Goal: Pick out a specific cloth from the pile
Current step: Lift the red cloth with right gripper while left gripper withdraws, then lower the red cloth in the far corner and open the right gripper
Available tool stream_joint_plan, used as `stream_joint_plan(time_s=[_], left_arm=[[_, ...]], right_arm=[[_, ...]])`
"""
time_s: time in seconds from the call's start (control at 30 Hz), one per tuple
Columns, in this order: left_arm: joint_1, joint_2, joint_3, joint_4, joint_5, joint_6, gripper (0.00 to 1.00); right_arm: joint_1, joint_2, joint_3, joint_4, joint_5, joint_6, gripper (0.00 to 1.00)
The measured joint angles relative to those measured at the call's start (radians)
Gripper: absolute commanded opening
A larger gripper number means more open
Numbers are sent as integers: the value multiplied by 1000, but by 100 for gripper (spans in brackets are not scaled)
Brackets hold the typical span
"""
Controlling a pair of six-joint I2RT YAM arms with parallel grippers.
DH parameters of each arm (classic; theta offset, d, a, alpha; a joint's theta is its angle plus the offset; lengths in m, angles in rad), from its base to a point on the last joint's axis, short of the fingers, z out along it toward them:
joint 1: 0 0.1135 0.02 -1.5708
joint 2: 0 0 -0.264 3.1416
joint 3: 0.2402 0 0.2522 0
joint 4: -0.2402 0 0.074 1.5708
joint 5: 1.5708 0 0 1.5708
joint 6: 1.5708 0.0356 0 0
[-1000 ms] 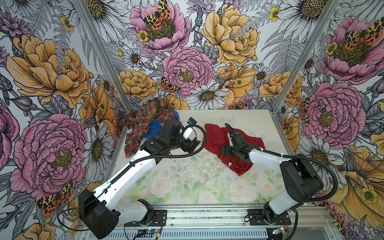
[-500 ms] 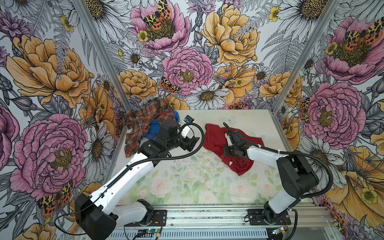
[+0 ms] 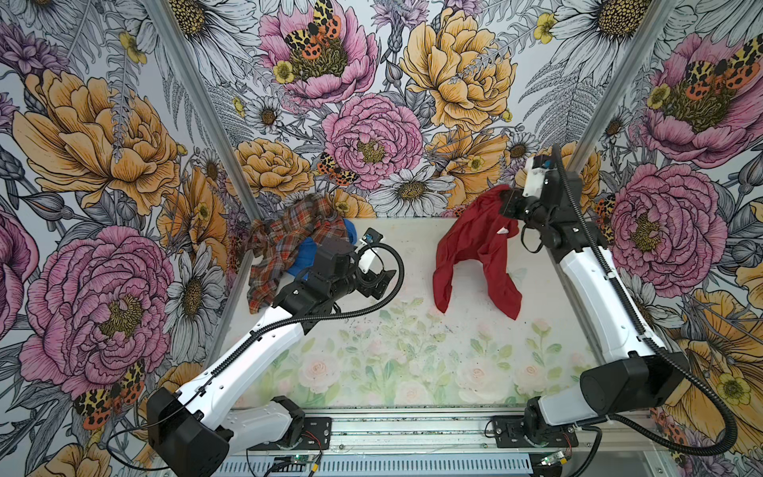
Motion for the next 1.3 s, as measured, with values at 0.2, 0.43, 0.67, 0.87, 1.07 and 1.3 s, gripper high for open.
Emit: stream_joint_plan(time_s=[0.2,0.43,0.67,0.87,1.07,1.3], left_arm=[[0,-1,0,13,0,-3,99],[0,-1,0,15,1,-16,99],[0,-1,0,16,1,-18,99],[0,-1,-2,18,1,-17,99],[0,0,-12,18,1,-16,99],[0,3,-13,19,43,-13,99]], right_arm=[[-97,140,409,-203,-35,-8,0],[-138,269,714,-371,-68,-8,0],[-95,333,611,-409,-102,-34,0],[-50,450,496,-396,-129,-46,0],[-85,451,411,-351,-130,-41,0],[-174,224,-26,-270,-32,-51,0]])
